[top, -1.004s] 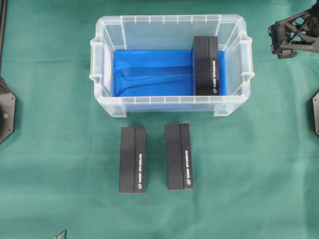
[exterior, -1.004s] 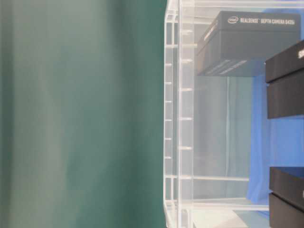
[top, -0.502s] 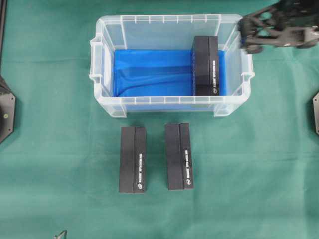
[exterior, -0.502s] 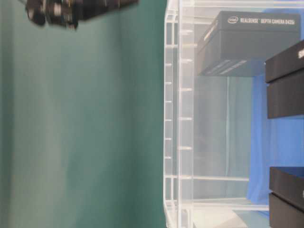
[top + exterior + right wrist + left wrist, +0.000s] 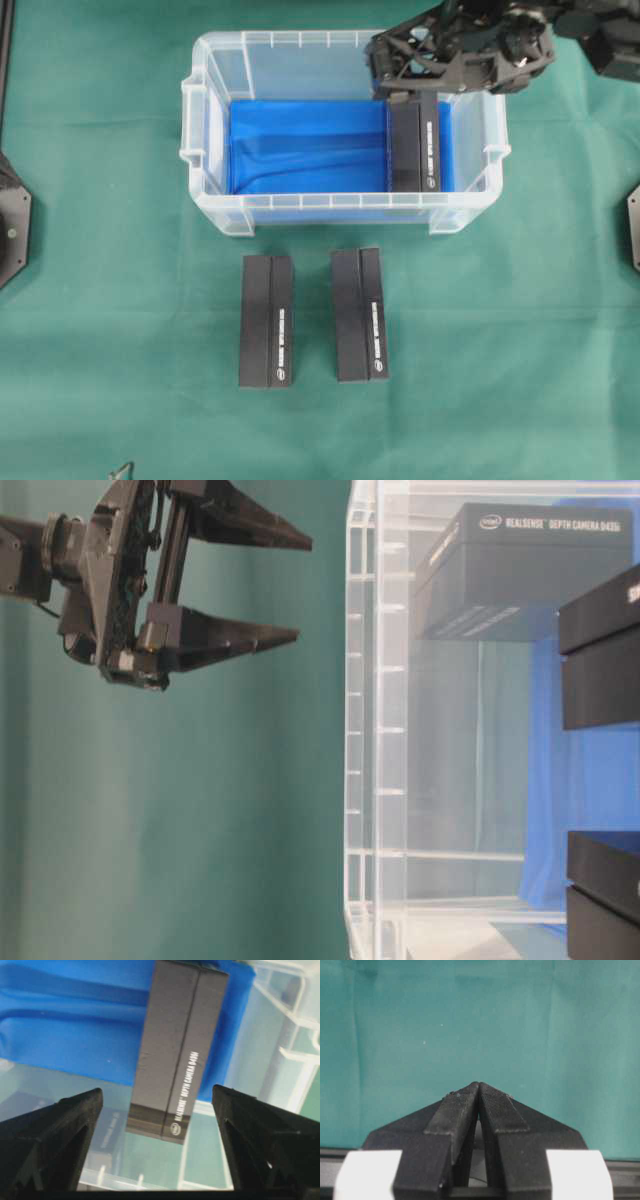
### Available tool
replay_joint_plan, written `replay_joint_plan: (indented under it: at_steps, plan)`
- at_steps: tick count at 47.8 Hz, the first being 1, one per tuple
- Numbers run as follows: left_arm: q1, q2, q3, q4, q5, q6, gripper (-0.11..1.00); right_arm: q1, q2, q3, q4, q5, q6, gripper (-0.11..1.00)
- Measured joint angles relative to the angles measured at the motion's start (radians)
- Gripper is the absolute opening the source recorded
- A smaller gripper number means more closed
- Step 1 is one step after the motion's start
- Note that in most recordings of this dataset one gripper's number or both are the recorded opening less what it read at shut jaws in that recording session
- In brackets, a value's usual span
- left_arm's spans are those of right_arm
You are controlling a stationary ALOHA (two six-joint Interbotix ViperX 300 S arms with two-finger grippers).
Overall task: Take the box out of the case with the right arm.
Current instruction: 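Move the open right gripper over the right black box in the case, then lower the right gripper around the right box and close on it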
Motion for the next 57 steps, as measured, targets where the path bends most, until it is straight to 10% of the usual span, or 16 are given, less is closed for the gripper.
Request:
replay_joint_plan:
  at_steps: [57]
  plan:
    - [0.000, 0.005, 0.000, 0.000, -0.002, -0.002, 0.02, 0.002, 0.006, -0.003, 0.002, 0.002, 0.008, 0.91]
